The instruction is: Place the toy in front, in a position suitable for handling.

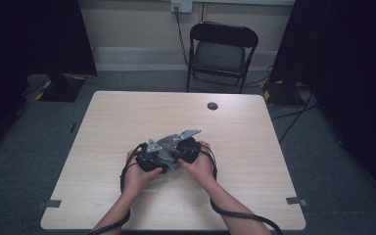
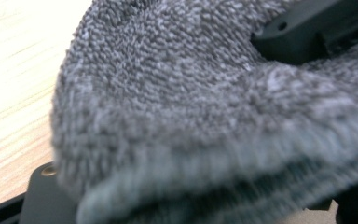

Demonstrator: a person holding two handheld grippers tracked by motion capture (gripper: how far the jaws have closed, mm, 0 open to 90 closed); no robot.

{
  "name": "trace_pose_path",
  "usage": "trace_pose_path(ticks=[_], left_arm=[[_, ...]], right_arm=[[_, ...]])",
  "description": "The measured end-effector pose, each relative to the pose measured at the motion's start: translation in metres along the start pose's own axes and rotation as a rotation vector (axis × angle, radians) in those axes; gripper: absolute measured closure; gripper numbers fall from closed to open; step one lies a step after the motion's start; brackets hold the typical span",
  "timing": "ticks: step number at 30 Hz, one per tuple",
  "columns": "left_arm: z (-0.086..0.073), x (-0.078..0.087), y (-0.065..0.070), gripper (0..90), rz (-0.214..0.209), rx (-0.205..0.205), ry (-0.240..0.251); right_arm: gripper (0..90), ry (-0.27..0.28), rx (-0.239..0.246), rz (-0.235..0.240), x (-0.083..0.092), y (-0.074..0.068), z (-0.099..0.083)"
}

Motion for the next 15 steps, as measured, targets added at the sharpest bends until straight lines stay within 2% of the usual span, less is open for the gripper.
trace_pose_path(ticks=[15], left_arm=[[0.000, 0.000, 0.000, 24.2, -0.002, 0.000, 0.000]], right_arm=[[77.4, -0.002, -0.059, -0.035, -0.002, 0.020, 0.005]])
Point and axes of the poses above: each handheld gripper's, and its own axes: x roughly backward along the jaws, z roughly out of its top, y roughly to its right, the point moved 10 cm from there along -x, roughly forward along the jaws, and after that the axes turned 8 degrees about -x, right-handed, at the moved point
